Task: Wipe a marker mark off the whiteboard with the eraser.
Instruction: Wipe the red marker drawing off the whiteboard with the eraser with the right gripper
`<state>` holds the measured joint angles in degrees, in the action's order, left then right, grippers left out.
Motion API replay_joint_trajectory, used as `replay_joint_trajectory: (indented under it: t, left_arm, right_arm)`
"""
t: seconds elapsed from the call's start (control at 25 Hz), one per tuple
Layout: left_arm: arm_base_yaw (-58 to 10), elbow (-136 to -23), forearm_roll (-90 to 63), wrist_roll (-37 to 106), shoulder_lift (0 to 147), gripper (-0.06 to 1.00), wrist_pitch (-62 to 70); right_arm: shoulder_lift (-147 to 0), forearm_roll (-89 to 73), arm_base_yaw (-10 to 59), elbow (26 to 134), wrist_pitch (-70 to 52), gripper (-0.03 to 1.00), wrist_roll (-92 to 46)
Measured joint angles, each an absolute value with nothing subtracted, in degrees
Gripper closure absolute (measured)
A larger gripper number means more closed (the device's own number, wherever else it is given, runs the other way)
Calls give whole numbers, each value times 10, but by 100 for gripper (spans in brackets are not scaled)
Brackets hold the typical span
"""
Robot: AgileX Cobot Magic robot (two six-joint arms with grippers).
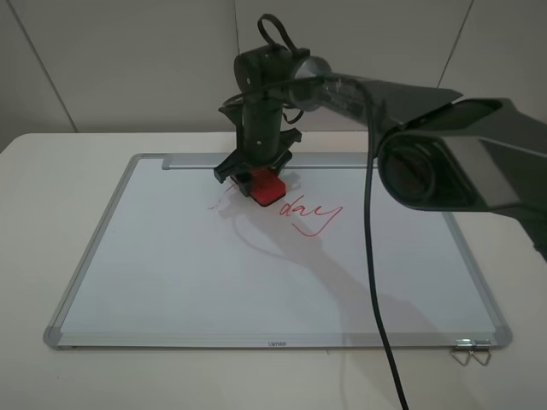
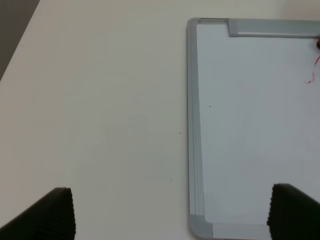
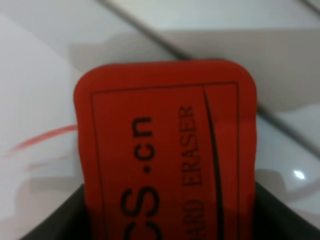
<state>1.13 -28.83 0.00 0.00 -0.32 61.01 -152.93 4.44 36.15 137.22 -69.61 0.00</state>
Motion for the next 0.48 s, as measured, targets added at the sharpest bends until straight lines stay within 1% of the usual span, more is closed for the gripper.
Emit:
replay_joint_trajectory:
  t: [0.2, 0.32, 0.48]
  left_arm:
    - [11, -288, 0, 0, -3, 17, 610]
    - [11, -288, 0, 0, -3, 17, 610]
    - [11, -288, 0, 0, -3, 17, 610]
  right_arm:
    - [-1531, 31, 401, 1372, -697, 46, -8]
    - [-1531, 31, 404, 1372, -697, 46, -8]
    - [-1532, 33, 387, 1372, -697, 46, -7]
